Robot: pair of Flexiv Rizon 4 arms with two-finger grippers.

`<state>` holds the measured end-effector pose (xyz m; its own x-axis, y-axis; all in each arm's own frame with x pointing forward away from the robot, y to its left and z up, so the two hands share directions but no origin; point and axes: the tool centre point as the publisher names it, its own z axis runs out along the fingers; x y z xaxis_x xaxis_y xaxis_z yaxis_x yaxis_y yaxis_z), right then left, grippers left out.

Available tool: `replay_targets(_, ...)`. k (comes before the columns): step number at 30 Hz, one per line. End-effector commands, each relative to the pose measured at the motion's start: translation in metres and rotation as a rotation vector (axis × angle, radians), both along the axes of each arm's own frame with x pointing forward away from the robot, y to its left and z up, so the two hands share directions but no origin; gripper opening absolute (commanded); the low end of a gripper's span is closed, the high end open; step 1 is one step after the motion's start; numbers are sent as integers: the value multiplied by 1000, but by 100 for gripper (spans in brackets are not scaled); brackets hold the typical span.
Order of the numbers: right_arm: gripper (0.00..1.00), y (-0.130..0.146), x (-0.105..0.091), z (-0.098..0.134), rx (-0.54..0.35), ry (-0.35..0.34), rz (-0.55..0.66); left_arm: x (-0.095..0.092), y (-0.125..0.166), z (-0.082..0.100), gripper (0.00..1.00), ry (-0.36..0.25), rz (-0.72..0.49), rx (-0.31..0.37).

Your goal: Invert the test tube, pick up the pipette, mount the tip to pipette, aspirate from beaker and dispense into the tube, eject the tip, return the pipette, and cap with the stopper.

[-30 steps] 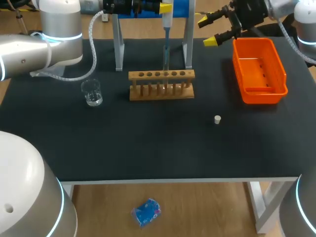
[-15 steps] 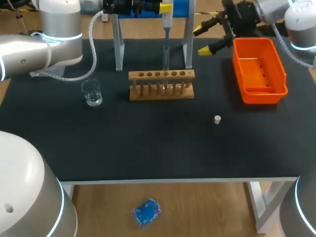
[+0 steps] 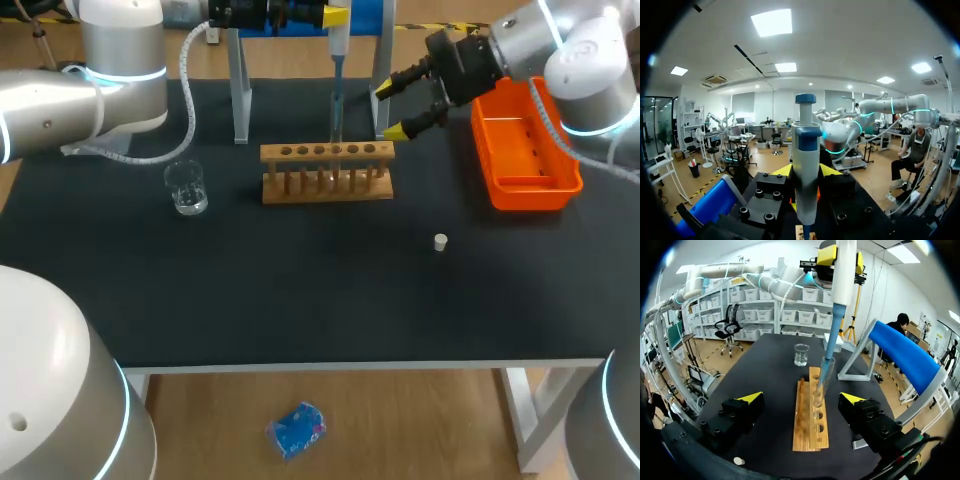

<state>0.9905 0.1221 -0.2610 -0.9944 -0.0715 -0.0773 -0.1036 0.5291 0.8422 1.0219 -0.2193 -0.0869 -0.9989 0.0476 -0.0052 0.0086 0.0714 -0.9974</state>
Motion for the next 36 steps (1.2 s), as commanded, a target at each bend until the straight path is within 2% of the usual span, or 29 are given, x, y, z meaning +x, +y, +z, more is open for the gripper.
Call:
replay_targets(1, 100, 7, 10, -13, 17, 0, -3, 1, 0, 1, 0, 1, -2, 2)
replay_targets(15, 100, 26, 27, -22, 22, 11, -9, 1, 0, 1, 0, 1, -2, 2)
replay_targets(36, 100, 27, 29, -20, 25, 9, -7, 1, 0, 1, 0, 1, -2, 2)
